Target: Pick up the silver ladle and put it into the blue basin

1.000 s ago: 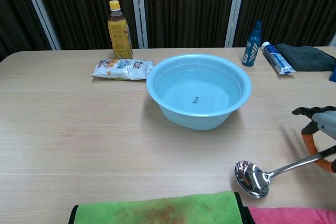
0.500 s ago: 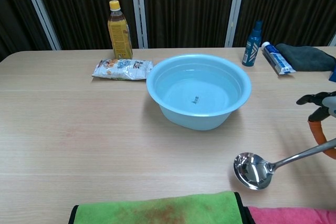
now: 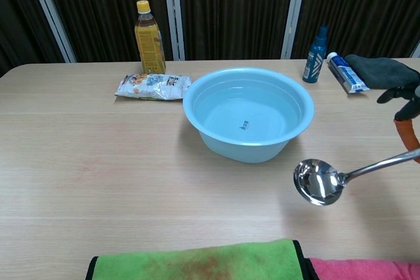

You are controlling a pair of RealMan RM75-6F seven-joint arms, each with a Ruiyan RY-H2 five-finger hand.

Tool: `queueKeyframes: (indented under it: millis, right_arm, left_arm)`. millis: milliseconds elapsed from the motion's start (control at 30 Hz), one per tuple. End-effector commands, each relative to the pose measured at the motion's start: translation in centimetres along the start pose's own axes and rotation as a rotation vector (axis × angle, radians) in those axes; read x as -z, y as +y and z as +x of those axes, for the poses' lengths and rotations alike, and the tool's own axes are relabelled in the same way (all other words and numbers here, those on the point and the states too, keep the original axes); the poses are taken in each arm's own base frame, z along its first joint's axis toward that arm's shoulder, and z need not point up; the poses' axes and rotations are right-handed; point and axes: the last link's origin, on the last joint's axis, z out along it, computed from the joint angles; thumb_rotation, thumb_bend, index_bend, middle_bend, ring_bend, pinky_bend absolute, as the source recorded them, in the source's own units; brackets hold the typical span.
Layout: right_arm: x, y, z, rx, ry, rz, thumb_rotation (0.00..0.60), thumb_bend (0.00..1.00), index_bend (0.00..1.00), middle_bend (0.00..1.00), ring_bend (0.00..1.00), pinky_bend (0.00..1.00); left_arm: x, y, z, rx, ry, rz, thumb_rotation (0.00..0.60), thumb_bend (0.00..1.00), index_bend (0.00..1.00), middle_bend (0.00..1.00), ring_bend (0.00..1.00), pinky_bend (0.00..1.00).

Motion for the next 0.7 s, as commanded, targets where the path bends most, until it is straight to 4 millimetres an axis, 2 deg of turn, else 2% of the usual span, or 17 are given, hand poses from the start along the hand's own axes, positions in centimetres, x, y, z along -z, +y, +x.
queueKeyframes:
  millis: [33,400,700]
  right_arm:
    - [-0.3,-0.1,1.9,0.015,0.0,0.001,0.6,0.68,0.68,0.08,0.0,0.0]
    - [-1.5,-0.6,5.4,0.073,-0.033,0.004,0.6,0.69,0.68,0.08,0.0,0.0]
    - [-3.1,-2.2,8.8,0.109,-0.043,-0.018,0.6,0.7,0.68,0.08,0.0,0.0]
  left_arm:
    - [0.0,0.0,-0.1,-0.004,0.001,0.003,0.6,0.49,0.07,0.0,0.0,0.0]
    - [-0.1,-0.1,-0.1,-0.014,0.013,0.022,0.6,0.49,0.07,0.0,0.0,0.0]
    - [-0.4,-0.6,-0.1,-0.01,0.021,0.058,0.6,0.48,0.07,0.0,0.0,0.0]
